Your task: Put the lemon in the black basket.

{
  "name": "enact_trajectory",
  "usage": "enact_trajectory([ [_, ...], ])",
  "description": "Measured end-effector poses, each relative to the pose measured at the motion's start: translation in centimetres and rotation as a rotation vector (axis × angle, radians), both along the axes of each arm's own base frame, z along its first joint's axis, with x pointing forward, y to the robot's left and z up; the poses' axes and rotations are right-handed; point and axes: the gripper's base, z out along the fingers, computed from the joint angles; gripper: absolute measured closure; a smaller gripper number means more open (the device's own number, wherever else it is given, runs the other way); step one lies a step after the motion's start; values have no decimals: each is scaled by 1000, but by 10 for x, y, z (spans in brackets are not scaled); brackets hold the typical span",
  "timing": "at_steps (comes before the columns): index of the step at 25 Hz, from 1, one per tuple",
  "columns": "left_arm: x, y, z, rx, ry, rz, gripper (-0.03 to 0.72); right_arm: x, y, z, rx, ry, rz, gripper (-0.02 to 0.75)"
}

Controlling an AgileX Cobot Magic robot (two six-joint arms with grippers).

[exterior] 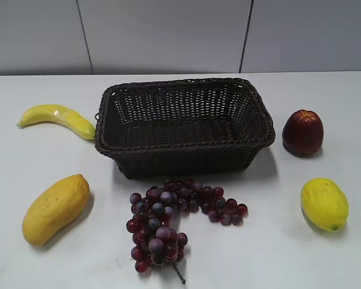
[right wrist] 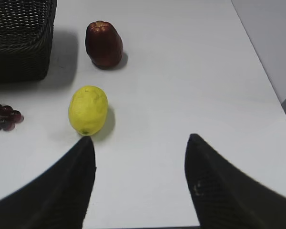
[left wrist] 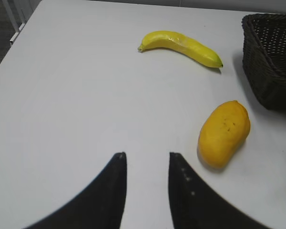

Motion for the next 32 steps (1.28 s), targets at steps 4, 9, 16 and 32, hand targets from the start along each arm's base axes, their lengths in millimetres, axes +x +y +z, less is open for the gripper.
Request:
enact_trajectory([
  [4,0,0,0,0,0,0,450,0,0,0,0,0,0,245],
  [9,0,0,0,0,0,0,450,0,0,0,0,0,0,245],
  [16,0,0,0,0,0,0,450,0,0,0,5,0,3,245],
  [32,0,0,0,0,0,0,450,46,3,46,20,-370,5,132],
])
